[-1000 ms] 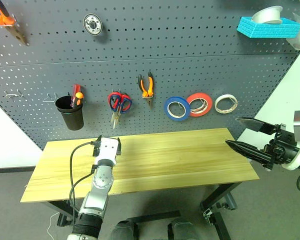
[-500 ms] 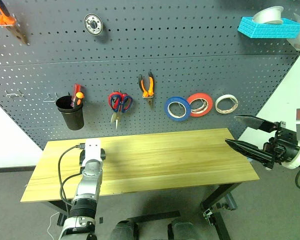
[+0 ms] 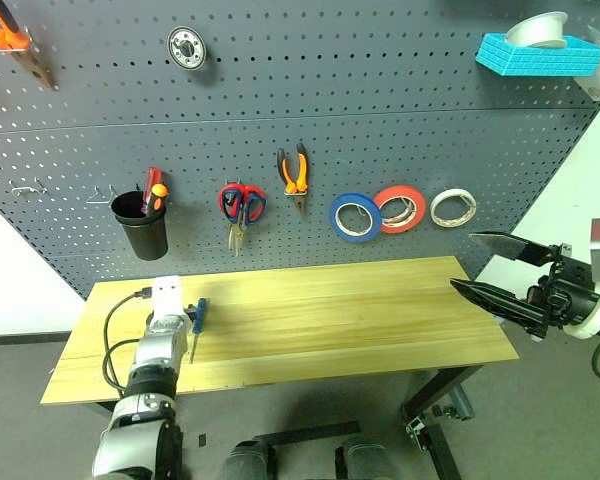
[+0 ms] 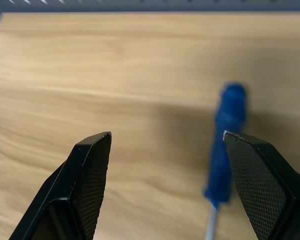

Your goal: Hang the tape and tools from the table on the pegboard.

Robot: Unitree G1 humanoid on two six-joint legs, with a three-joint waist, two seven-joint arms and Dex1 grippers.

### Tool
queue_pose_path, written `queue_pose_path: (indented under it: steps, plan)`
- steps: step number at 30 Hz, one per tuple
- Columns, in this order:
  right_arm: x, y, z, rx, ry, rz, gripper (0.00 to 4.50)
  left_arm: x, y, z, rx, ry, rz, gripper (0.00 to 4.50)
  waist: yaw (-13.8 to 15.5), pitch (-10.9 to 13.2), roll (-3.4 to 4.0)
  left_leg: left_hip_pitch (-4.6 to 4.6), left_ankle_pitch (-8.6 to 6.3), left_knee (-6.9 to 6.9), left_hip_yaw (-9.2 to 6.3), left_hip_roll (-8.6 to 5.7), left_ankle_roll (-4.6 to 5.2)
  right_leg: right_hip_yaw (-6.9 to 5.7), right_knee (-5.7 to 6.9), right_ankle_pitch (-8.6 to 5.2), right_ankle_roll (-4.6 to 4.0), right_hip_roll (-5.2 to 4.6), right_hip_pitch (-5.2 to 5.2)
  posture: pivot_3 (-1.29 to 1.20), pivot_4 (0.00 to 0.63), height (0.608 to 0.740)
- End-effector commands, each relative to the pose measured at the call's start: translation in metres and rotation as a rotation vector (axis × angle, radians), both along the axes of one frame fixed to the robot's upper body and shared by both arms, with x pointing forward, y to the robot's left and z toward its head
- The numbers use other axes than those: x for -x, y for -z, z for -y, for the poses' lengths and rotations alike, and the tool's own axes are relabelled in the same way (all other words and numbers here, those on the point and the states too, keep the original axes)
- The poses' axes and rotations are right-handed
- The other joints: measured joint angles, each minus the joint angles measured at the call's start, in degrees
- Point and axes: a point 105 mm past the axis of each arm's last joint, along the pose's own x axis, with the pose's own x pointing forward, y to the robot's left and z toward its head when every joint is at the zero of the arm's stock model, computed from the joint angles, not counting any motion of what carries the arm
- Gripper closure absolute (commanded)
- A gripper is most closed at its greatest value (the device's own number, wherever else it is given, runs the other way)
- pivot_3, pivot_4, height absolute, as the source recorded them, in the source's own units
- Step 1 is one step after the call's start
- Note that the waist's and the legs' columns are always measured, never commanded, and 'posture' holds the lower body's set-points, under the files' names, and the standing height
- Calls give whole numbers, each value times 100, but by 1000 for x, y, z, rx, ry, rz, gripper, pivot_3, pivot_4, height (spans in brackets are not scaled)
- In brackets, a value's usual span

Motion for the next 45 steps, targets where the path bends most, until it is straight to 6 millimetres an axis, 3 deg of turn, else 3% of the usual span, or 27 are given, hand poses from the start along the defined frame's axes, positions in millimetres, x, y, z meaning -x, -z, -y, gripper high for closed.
queue_pose_path:
  steps: [1,10,26,43,45]
  plan:
    - [1,-7,0,11,-1,36,0,-11,-5,3,40,18,21,758,-1,0,0,0,0,0,0,0,0,0,0,0,0,-1,0,-197,25,717]
    - [2,-7,0,16,2,32,0,-16,4,22,80,108,-22,758,-9,0,0,-2,-1,-5,0,0,-2,3,0,0,-1,-2,-7,-203,22,717]
    - [6,-3,0,12,8,17,0,-3,22,15,84,71,-142,758,-10,0,-1,-4,-2,-5,0,0,-3,2,-1,1,0,-4,-10,-212,15,717]
    - [10,-6,-1,10,-3,15,0,-3,29,27,107,92,-161,758,-13,0,-2,-4,-2,-6,0,0,-4,3,0,1,0,-5,-14,-222,27,717]
    - [10,-6,-1,10,-3,14,0,-2,30,27,104,93,-161,1147,-13,0,-2,-4,-3,-6,0,0,-4,3,0,1,0,-5,-14,-224,29,717]
